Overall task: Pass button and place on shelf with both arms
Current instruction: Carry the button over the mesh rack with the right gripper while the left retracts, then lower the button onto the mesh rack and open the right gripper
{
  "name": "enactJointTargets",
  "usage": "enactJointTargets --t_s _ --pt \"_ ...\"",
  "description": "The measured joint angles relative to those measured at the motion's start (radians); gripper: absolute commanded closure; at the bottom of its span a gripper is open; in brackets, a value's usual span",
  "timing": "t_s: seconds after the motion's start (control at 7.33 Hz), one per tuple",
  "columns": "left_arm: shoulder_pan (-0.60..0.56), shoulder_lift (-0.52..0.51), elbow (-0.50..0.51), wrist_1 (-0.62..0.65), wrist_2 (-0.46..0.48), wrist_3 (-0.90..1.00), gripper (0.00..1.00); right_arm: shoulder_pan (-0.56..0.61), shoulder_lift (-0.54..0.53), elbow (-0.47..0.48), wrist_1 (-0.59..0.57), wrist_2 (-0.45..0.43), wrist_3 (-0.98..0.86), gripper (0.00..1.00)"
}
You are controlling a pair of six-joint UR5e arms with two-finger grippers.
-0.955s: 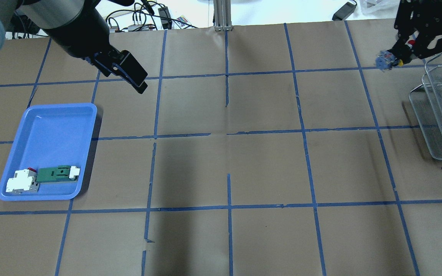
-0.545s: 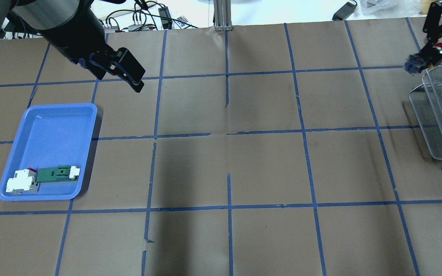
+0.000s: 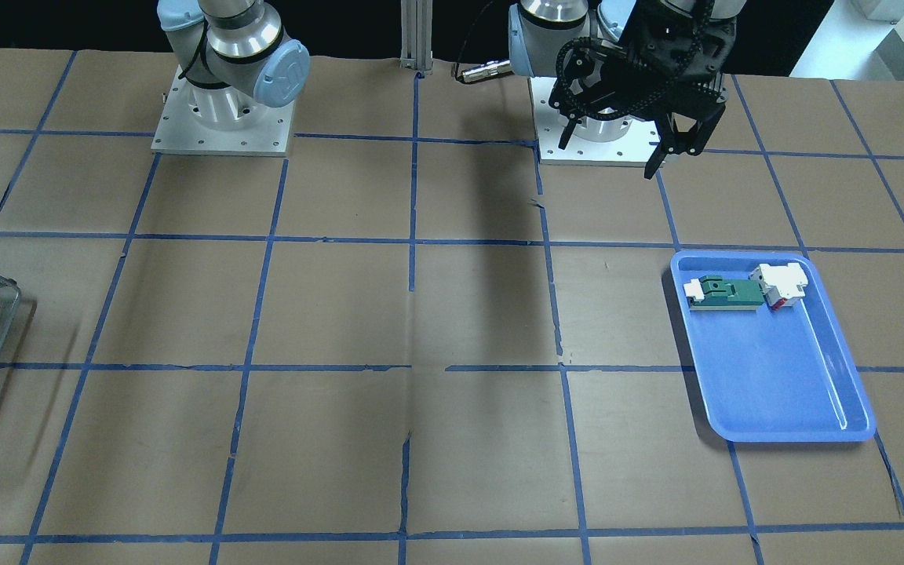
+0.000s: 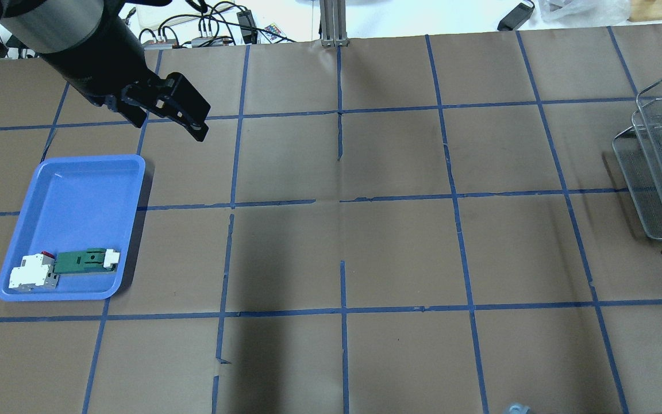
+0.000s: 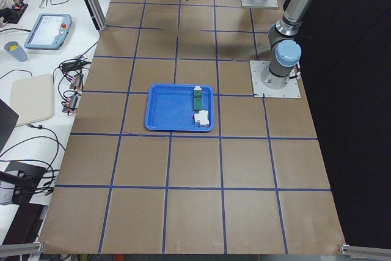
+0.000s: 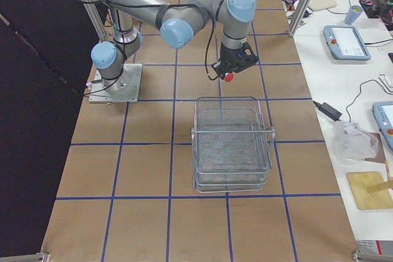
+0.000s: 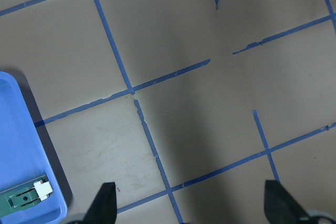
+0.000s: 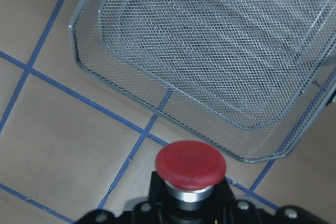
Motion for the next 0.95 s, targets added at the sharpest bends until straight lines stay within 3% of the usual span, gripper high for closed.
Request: enactJointTargets --t_s 0.27,0.41,0.68,0.95 --pt "0.014 0.003 -0.02 0.005 0.0 -0.008 0.0 -0.041 0.066 -0.009 -0.068 0.006 -0.092 0.86" --pt "0.017 0.006 -0.023 0.0 0.001 -0.025 0.0 -0.048 0.095 -0.012 -0.093 0.006 -0.112 0.69" --pt "0.02 0.009 -0.026 -0.002 0.001 -0.058 0.0 -0.055 0.142 -0.013 -0.122 -0.013 -0.142 0.19" --pt "0.022 0.008 -0.028 0.002 0.0 -0.06 0.0 -0.056 0.156 -0.013 -0.123 -0.093 -0.155 0.0"
